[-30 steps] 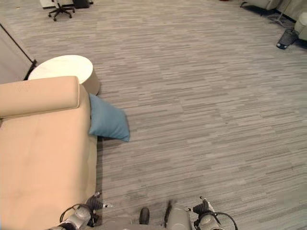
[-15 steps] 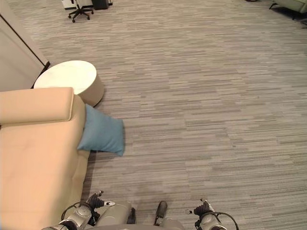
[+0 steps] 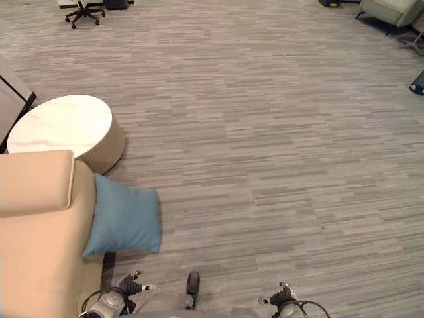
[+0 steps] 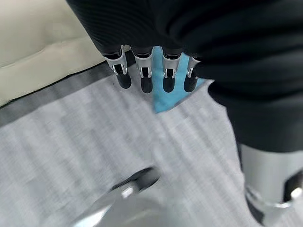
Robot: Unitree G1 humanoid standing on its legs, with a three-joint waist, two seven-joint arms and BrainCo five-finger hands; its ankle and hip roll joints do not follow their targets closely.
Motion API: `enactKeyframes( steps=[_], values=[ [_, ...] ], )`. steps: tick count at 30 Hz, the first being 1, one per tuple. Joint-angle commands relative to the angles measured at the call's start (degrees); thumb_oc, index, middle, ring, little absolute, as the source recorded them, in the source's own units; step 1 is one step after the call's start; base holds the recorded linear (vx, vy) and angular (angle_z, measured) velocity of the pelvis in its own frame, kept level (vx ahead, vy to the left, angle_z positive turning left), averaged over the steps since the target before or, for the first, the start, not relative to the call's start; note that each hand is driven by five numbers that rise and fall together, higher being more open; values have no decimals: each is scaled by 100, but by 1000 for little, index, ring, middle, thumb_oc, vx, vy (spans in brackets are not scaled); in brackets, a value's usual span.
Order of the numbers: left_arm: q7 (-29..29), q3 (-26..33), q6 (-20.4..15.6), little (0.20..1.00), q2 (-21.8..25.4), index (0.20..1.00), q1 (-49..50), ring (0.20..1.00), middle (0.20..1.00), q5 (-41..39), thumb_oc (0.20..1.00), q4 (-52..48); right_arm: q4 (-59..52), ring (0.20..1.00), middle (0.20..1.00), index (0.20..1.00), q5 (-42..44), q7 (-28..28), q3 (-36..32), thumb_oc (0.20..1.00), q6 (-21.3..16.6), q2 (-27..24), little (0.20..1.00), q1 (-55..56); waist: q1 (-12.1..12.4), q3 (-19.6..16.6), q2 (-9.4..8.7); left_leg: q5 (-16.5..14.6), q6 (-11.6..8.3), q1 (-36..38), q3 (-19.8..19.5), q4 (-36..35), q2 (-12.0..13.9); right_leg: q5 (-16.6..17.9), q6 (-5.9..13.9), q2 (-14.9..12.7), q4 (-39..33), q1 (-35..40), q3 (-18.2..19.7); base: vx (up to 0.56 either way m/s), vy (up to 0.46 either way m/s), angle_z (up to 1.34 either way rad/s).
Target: Pick up all the scattered cushions and arrange them neatly on the sofa.
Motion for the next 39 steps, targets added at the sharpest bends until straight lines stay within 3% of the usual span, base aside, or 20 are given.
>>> enactKeyframes(
  steps=[1, 4, 5, 7, 10, 13, 14, 16, 17, 22, 23, 26, 29, 30, 32, 34, 35, 38, 39],
  values=[
    [7, 126, -56, 1000, -195, 1000, 133, 1000, 1000, 23, 1000, 119, -100, 1000, 1000, 1000, -182, 61, 123, 1000, -51, -124, 1000, -116, 22, 196, 244, -561, -447, -174, -34, 606, 254, 1347, -218, 488, -1804, 138, 146, 217, 26, 47],
    [6, 107, -84, 1000, -186, 1000, 134, 1000, 1000, 57, 1000, 152, -125, 1000, 1000, 1000, -185, 80, 178, 1000, -62, -130, 1000, -147, -65, 236, 251, -623, -461, 48, -242, 460, 194, 1362, -270, 620, -2336, -71, 344, 244, -41, 46],
    [10, 56, -95, 1000, -211, 1000, 103, 1000, 1000, 106, 1000, 209, -96, 1000, 1000, 1000, -181, 89, 212, 1000, -69, -129, 1000, -139, -164, 268, 202, -729, -487, 201, -573, 488, 71, 1603, -232, 759, -2836, -317, 866, 281, -85, 44],
    [-10, 50, -96, 1000, -243, 1000, 110, 1000, 1000, 151, 1000, 256, -51, 1000, 1000, 1000, -185, 101, 217, 1000, -53, -132, 1000, -128, -179, 265, 176, -816, -511, 280, -775, 520, 8, 1701, -203, 800, -2984, -290, 997, 259, -145, 95],
    [-21, 60, -91, 1000, -308, 1000, 145, 1000, 1000, 164, 1000, 325, 5, 1000, 1000, 1000, -149, 113, 207, 1000, -77, -119, 1000, -96, -114, 116, 73, -965, -681, 297, -975, 659, 18, 1738, -308, 724, -3607, 160, 890, 302, -233, 123],
    [-81, 81, -92, 1000, -372, 1000, 154, 1000, 1000, 126, 1000, 305, -53, 1000, 1000, 1000, -22, 112, 194, 1000, -129, -160, 1000, -170, -26, 104, -20, -1124, -907, -40, -808, 1323, 116, 1682, -392, 620, -3938, 554, 540, 143, -187, 94],
    [-87, 81, -95, 1000, -398, 1000, 138, 1000, 1000, 85, 1000, 280, -99, 1000, 1000, 1000, 42, 104, 210, 1000, -132, -176, 1000, -231, 46, 188, -85, -1008, -980, -439, -613, 1992, 158, 1624, -473, 564, -4056, 747, 380, 80, -194, 50],
    [-76, 88, -91, 1000, -398, 1000, 121, 1000, 1000, 34, 1000, 243, -127, 1000, 1000, 1000, 89, 78, 218, 1000, -138, -208, 1000, -265, 132, 270, -145, -987, -951, -880, -332, 2508, 197, 1535, -540, 541, -4214, 980, 187, 93, -169, 63],
    [-74, 90, -92, 1000, -399, 1000, 136, 1000, 1000, 14, 1000, 241, -123, 1000, 1000, 1000, 91, 52, 209, 1000, -132, -218, 1000, -246, 171, 279, -170, -1039, -911, -960, -209, 2389, 201, 1511, -532, 532, -4283, 1055, 105, 172, -136, 59],
    [-75, 119, -87, 1000, -380, 1000, 163, 1000, 1000, 50, 1000, 250, -117, 1000, 1000, 1000, 124, -18, 169, 1000, -125, -219, 1000, -174, 235, 243, -88, -356, -913, -1385, 710, 1485, 383, 1337, -524, 708, -4494, 1361, -327, 160, -24, 73],
    [-79, 171, -96, 1000, -369, 1000, 211, 1000, 1000, 41, 1000, 238, -128, 1000, 1000, 1000, 112, -27, 202, 1000, -119, -188, 1000, -175, 291, 243, -69, -308, -897, -1401, 865, 1401, 432, 1253, -549, 774, -4473, 1452, -358, 222, 22, -1],
    [-89, 296, -89, 1000, -321, 1000, 332, 1000, 1000, 24, 1000, 309, -110, 1000, 1000, 1000, -8, 8, 282, 1000, -114, -90, 1000, -139, 384, 154, -126, -387, -813, -1197, 705, 1296, 350, 1107, -522, 760, -4295, 1541, -422, 239, 58, -12],
    [-111, 443, -75, 1000, -214, 1000, 407, 1000, 1000, -8, 1000, 302, -161, 1000, 1000, 1000, -180, 69, 350, 1000, -122, -18, 1000, -119, 530, 44, -163, -548, -629, -826, 583, 1086, 301, 925, -408, 607, -3265, 1382, -437, 243, 126, -10],
    [-94, 488, -80, 1000, -169, 1000, 397, 1000, 1000, -36, 1000, 271, -205, 1000, 1000, 1000, -224, 90, 371, 1000, -140, -10, 1000, -165, 519, 96, -111, -637, -522, -633, 450, 1034, 277, 1032, -203, 453, -2437, 1059, -438, 180, 136, 0],
    [-83, 482, -93, 1000, -115, 1000, 340, 1000, 1000, -54, 1000, 231, -284, 1000, 1000, 1000, -235, 119, 374, 1000, -160, -18, 1000, -202, 451, 143, -18, -660, -436, -520, 254, 994, 268, 1317, -52, 388, -1656, 620, -342, 139, 106, 26],
    [-64, 468, -117, 1000, -117, 1000, 333, 1000, 1000, -89, 1000, 215, -329, 1000, 1000, 1000, -254, 132, 408, 1000, -174, -10, 1000, -253, 398, 166, 60, -703, -419, -339, 86, 900, 252, 1340, -108, 345, -1624, 371, -289, 145, 32, 74],
    [-58, 447, -130, 1000, -120, 1000, 315, 1000, 1000, -95, 1000, 212, -332, 1000, 1000, 1000, -277, 131, 436, 1000, -188, -6, 1000, -263, 377, 183, 82, -716, -429, -260, -32, 866, 228, 1263, -187, 367, -1820, 316, -240, 227, -47, 68],
    [-36, 328, -196, 1000, -142, 1000, 254, 1000, 1000, -70, 1000, 195, -364, 1000, 1000, 1000, -275, 125, 498, 1000, -213, -30, 1000, -306, 249, 250, 91, -786, -469, -109, -506, 871, 89, 1385, -247, 547, -2721, 62, 586, 216, -99, 56],
    [-83, 306, -234, 1000, -44, 1000, 200, 1000, 1000, 5, 1000, 197, -684, 1000, 1000, 1000, 259, 768, 303, 1000, -555, -487, 1000, -325, 88, 248, 85, -809, -507, -38, -868, 860, 12, 1527, -161, 791, -3042, -57, 1624, 218, -153, 79]
  ],
)
